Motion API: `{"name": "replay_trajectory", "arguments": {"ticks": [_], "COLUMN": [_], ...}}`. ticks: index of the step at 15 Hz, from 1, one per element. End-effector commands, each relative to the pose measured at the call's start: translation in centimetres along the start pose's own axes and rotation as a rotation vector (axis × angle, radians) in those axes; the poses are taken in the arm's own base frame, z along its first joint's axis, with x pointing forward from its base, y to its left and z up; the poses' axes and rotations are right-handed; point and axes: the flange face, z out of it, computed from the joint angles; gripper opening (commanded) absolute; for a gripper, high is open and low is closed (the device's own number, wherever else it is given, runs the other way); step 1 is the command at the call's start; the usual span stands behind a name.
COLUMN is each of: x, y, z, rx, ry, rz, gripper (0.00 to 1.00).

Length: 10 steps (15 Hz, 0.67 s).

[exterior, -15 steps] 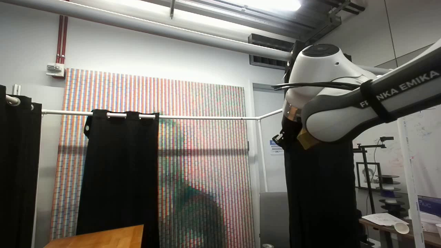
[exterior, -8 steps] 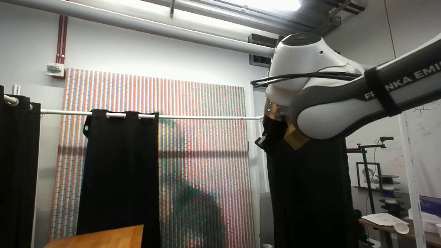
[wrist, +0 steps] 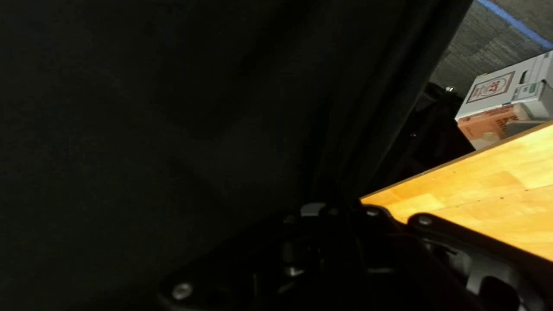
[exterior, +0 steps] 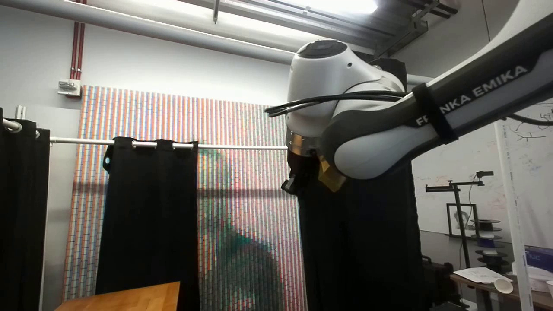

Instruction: Pull the curtain to the left

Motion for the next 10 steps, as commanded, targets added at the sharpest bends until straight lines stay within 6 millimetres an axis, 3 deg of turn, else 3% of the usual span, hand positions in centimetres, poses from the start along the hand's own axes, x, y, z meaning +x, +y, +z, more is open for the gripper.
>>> {"name": "replay_trajectory", "arguments": {"ticks": [1,10], "x": [1.7,5.5], "y": [-6.1,-11.2], "z": [2.5,1.3], "rx": [0.096,0.079], "ry": [-0.064,-0.034], "rz": [-0.118,-0.328], "gripper": [0.02,0.02]}}
